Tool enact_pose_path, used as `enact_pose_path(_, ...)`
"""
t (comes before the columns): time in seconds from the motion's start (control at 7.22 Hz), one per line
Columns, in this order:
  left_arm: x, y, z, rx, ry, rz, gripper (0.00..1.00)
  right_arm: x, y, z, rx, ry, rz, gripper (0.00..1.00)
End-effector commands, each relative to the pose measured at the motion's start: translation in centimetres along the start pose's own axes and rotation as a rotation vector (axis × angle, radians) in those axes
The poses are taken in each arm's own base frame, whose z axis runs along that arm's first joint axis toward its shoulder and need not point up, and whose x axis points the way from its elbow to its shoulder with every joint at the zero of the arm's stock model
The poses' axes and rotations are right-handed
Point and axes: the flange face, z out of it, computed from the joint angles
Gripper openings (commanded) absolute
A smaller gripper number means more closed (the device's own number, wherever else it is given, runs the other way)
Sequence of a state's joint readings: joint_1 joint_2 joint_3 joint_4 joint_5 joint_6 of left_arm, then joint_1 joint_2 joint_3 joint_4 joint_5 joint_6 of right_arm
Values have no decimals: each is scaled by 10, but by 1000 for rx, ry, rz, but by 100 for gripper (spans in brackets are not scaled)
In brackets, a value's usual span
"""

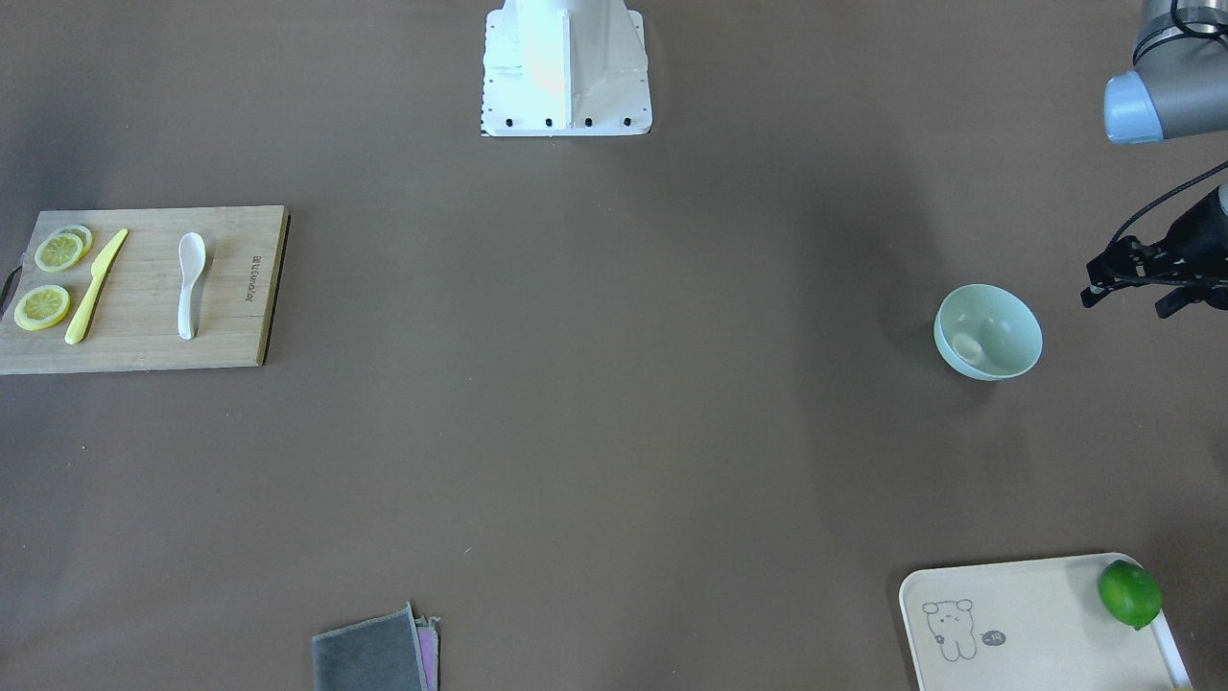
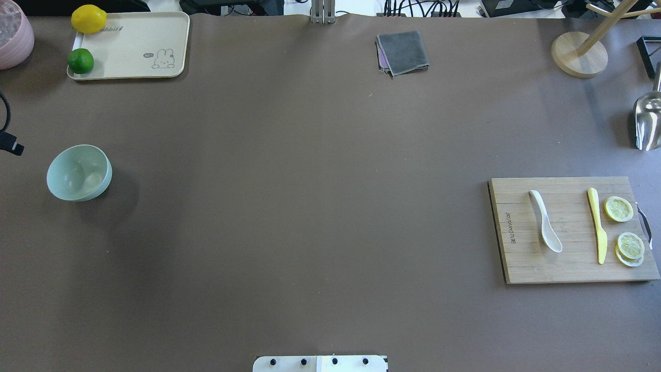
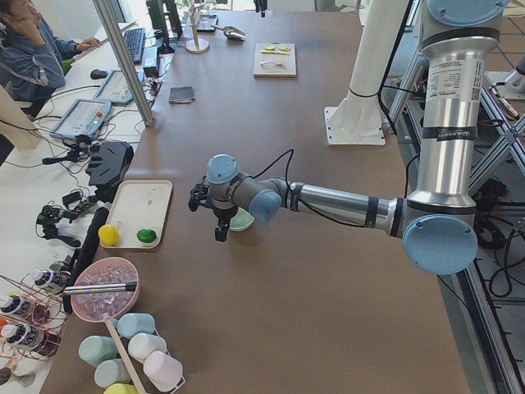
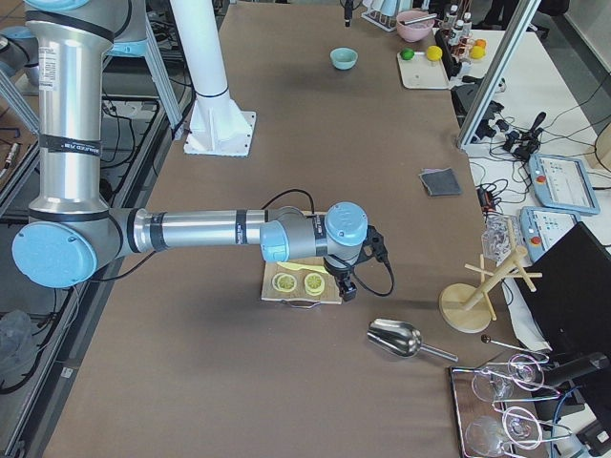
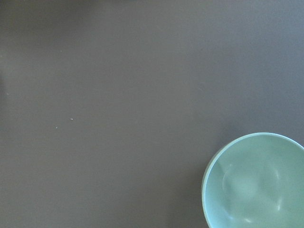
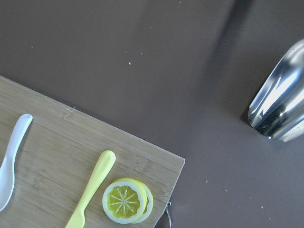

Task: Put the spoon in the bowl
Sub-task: 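Lower the left gripper to the rim of the pale green bowl and grasp it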

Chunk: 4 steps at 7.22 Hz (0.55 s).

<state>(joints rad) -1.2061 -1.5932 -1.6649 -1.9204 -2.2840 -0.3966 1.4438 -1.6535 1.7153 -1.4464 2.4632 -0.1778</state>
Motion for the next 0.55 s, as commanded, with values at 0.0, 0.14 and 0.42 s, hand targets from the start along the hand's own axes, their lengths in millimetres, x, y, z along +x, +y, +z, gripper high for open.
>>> enact_pose_path(0.0,20,-7,27,-34,0,36,97,-4,-2,5,-1,-3,33,100)
enact_pose_path(0.14,27,-11,35,-40,6,51,97,-5,-3,7,-5,-5,28,100)
enact_pose_path(0.42,22,-11,55,-45,12,70,93,-6,-3,11,-12,-7,27,100)
